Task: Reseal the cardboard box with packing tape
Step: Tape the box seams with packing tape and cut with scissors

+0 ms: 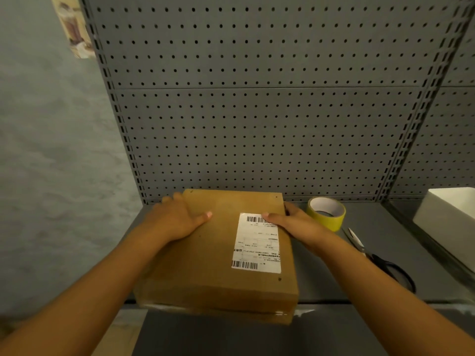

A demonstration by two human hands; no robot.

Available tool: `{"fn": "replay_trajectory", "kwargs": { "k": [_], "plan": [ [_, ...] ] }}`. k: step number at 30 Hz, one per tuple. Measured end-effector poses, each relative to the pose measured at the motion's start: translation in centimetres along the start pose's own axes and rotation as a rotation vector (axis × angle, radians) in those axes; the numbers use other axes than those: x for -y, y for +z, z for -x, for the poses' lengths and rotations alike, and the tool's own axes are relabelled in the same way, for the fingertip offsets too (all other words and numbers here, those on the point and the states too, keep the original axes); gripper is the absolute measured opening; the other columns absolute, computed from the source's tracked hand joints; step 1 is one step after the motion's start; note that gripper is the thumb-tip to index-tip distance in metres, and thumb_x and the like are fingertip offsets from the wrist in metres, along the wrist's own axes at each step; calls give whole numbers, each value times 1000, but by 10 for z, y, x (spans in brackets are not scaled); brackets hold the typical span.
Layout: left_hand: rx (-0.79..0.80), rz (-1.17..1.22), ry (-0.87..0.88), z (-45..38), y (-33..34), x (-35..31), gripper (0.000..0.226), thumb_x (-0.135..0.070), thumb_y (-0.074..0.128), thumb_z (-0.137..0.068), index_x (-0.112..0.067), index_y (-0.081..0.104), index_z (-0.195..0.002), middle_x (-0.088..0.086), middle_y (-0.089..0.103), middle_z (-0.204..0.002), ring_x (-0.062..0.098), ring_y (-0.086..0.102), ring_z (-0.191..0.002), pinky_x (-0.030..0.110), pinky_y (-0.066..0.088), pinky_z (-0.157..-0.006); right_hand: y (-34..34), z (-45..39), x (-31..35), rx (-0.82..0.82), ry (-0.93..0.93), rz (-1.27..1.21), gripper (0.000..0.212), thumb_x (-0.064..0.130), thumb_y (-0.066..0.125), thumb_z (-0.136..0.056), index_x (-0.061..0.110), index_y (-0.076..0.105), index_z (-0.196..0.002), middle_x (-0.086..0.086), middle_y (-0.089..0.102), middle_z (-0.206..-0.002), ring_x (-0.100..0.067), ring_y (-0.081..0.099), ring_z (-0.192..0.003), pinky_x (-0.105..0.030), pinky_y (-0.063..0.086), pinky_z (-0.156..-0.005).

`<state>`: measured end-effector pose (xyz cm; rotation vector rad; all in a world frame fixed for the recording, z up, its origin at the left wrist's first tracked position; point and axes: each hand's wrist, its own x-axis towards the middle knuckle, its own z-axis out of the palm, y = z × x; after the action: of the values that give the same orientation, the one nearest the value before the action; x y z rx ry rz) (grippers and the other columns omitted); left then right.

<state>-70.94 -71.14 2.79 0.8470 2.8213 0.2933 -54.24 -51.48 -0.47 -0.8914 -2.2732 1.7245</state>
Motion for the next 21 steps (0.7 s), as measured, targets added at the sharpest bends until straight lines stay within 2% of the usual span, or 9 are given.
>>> {"fn": "replay_trajectory", "kwargs": {
  "k": [3,7,9,12,14,16,17,21],
  "plan": [
    [-107,-28,179,-8,6,-16,77,-64,44,-89,-18,25,-148,9,28,-152,30,29,-138,45,30,-110,7,-2,-4,39,-25,0,66,44,71,-81,26,42,-138,4,65,-118,-15,66,-102,-36,53,-92],
    [38,30,529,-17,20,-53,50,-34,36,-102,-24,24,-150,-2,15,-159,17,8,-147,34,10,-117,11,-2,-5,36,-43,-40,67,39,69,-84,27,36,-142,1,63,-121,-13,65,-99,-25,54,-80],
    [74,59,591,-23,29,-68,48,-28,34,-103,-26,23,-150,-5,15,-159,14,6,-147,34,7,-118,11,-1,-6,27,-62,-58,65,35,68,-86,26,36,-142,1,63,-120,-9,65,-96,-17,53,-71],
    [57,23,648,-32,35,-83,45,-30,30,-104,-32,26,-149,-6,18,-159,15,11,-146,40,10,-120,10,1,-7,18,-90,-83,60,30,67,-88,23,39,-140,5,64,-114,-3,65,-92,-11,52,-65],
    [53,-19,681,-37,35,-89,45,-30,29,-104,-36,26,-148,-5,21,-157,17,18,-144,41,16,-118,9,1,-6,7,-98,-89,67,29,68,-87,22,33,-144,7,60,-117,-4,62,-97,-11,50,-67],
    [39,-65,701,-39,37,-91,46,-29,29,-103,-38,24,-148,-4,23,-155,18,24,-140,41,20,-116,8,-1,-6,-8,-91,-65,84,32,70,-84,26,19,-150,1,51,-134,-11,57,-110,-16,49,-77],
    [28,-77,710,-40,38,-91,46,-28,29,-103,-39,24,-148,-4,24,-154,18,25,-138,40,20,-115,7,-3,-8,-10,-88,-57,87,34,71,-83,28,17,-151,0,48,-137,-13,55,-114,-19,48,-82],
    [12,-43,723,-42,43,-88,44,-27,29,-103,-36,30,-146,-4,28,-152,16,27,-138,40,16,-116,5,-9,-14,-24,-88,-67,82,36,75,-78,24,29,-145,4,52,-128,-12,56,-112,-27,50,-90]
  ]
}}
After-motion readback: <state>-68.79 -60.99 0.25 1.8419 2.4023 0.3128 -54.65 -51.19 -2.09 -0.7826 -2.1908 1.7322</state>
